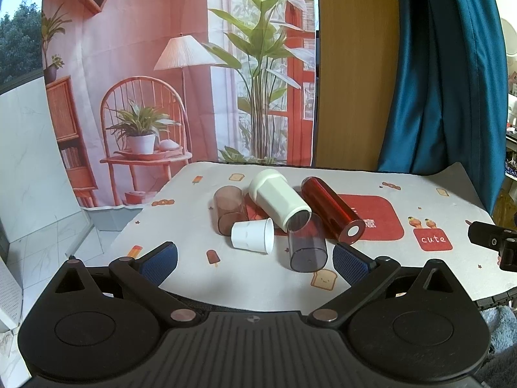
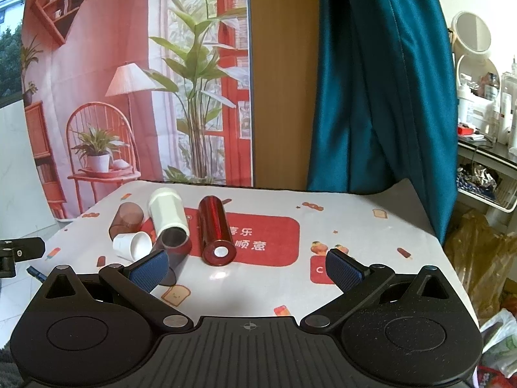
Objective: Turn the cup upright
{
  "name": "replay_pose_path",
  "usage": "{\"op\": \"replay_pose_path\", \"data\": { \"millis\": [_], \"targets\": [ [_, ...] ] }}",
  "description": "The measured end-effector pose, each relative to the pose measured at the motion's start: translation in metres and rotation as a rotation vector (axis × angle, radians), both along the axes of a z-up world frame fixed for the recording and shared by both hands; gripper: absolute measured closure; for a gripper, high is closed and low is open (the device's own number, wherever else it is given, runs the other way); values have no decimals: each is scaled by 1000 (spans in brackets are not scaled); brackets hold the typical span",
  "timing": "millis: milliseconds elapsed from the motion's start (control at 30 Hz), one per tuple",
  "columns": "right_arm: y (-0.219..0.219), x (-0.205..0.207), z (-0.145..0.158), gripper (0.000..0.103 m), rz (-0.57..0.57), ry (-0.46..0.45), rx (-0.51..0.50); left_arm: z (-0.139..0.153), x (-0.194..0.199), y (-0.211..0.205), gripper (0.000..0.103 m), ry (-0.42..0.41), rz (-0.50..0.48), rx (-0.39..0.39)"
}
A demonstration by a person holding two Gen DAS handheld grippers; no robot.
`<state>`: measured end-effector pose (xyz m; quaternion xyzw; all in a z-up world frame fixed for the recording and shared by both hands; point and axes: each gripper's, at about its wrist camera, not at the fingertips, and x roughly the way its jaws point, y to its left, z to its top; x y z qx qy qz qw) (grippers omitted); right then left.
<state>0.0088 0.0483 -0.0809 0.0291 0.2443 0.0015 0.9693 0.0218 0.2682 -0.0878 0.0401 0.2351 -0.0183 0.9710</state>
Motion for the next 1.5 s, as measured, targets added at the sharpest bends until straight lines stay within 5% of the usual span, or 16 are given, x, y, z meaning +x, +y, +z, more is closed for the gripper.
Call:
{"op": "replay_pose_path", "data": {
  "millis": [1500],
  "targets": [
    [-12,5,0,0,34,34,76,-2,5,4,0,23,2,-33]
  ]
}}
